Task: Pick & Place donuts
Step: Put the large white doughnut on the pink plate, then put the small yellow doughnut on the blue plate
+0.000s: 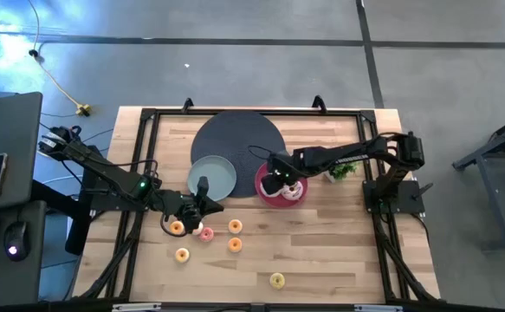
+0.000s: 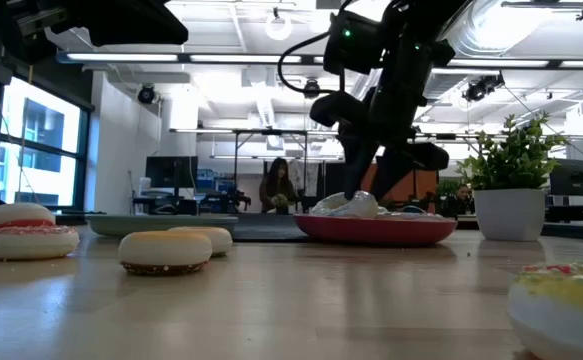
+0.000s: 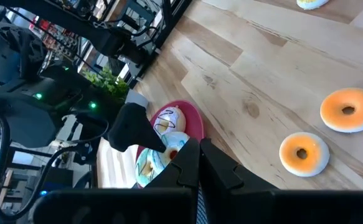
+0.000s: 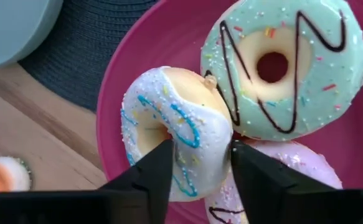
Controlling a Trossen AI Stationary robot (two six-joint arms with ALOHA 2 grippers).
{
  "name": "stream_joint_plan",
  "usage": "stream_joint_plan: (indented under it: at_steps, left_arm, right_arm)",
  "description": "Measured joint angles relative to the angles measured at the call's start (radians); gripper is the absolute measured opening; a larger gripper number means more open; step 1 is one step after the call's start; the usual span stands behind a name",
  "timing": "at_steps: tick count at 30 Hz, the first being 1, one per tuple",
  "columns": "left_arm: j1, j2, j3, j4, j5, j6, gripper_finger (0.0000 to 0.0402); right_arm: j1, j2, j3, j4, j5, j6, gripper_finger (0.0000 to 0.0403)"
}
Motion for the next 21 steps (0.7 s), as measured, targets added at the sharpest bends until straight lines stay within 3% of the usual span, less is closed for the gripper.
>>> stream_joint_plan:
  at_steps: [9, 15, 19, 21]
  left_arm:
    - [0.000, 0.000, 0.000, 0.000, 0.000, 0.000, 0.0000]
    - [0.000, 0.000, 0.000, 0.000, 0.000, 0.000, 0.0000]
    - [0.000, 0.000, 0.000, -0.002, 0.000, 0.000, 0.0000]
    - [0.000, 0.000, 0.000, -0.019, 0.000, -0.001, 0.0000]
  right_arm:
    - [0.034, 0.000, 0.035, -0.023, 0.069, -0.054, 0.0251]
    - [0.104, 0.000, 0.182, -0.251, 0.341, -0.164, 0.0263]
    - [0.136, -0.001, 0.252, -0.232, 0.250, -0.285, 0.0263]
    - [0.166, -0.001, 0.268, -0.208, 0.253, -0.327, 0.0263]
